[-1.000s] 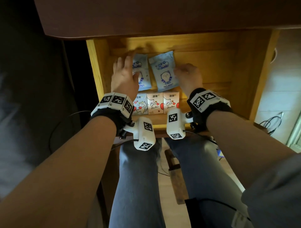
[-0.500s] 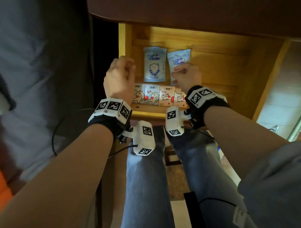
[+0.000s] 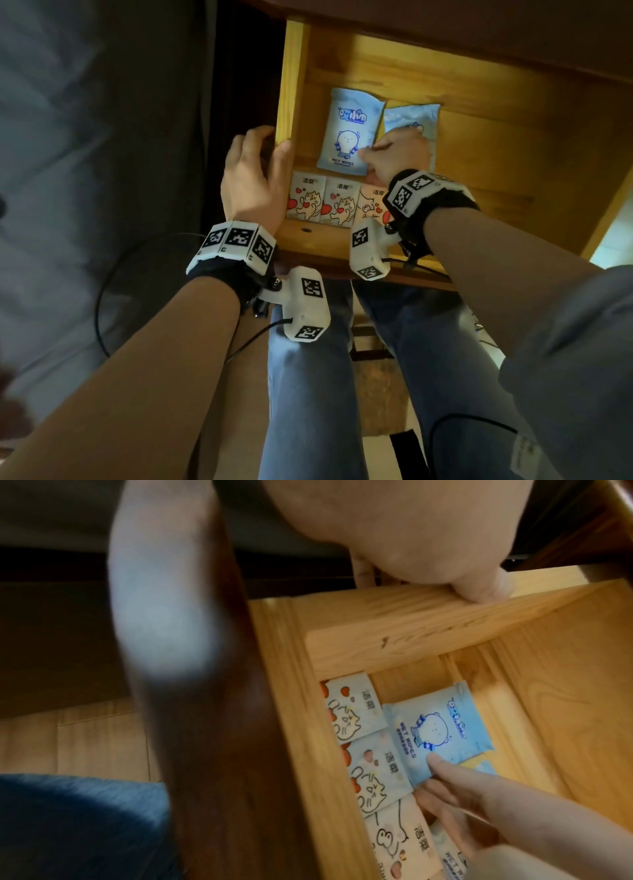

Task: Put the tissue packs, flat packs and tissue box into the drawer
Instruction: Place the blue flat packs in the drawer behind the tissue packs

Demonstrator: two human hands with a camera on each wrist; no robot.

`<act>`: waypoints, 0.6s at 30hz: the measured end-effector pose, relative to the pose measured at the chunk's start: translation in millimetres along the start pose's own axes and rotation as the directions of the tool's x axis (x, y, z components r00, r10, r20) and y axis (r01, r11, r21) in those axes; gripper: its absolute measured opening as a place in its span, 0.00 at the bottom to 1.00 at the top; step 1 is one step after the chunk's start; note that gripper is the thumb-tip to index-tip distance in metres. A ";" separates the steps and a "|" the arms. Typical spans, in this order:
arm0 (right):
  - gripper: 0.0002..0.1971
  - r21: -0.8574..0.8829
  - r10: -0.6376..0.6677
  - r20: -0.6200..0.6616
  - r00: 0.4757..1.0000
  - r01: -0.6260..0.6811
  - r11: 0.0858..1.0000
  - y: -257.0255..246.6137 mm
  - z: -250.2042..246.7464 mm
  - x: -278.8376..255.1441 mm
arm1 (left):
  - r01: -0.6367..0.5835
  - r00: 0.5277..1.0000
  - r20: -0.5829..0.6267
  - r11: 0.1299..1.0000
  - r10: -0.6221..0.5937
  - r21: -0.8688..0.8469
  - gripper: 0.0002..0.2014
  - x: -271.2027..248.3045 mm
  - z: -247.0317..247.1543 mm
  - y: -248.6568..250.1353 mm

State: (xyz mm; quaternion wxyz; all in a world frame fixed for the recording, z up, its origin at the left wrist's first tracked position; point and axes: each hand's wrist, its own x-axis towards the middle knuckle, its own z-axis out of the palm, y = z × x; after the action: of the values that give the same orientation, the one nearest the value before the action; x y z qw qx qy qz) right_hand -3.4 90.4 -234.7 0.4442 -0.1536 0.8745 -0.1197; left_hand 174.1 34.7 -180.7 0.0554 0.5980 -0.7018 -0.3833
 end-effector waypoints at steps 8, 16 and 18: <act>0.12 0.023 -0.014 0.095 0.995 0.012 1.000 -17.0 14.8 0.1 | 0.016 0.998 0.063 1.000 -0.015 -0.014 0.20 2.7 0.2 -4.7; 0.09 0.019 -0.031 0.129 0.991 0.029 0.999 -20.2 17.0 -1.9 | -0.003 0.997 0.074 1.000 0.004 -0.021 0.20 3.3 0.5 -6.6; 0.09 0.037 -0.045 0.106 0.993 0.041 0.998 -18.3 12.6 -5.6 | 0.000 0.997 0.077 1.000 0.002 -0.025 0.20 3.3 0.4 -5.9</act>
State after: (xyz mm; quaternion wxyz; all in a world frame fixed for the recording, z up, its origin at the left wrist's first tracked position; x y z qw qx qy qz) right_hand 12.9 74.7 -231.4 0.4901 -0.1708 0.8438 -0.1362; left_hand 177.7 32.0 -185.8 0.0362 0.5816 -0.6989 -0.4147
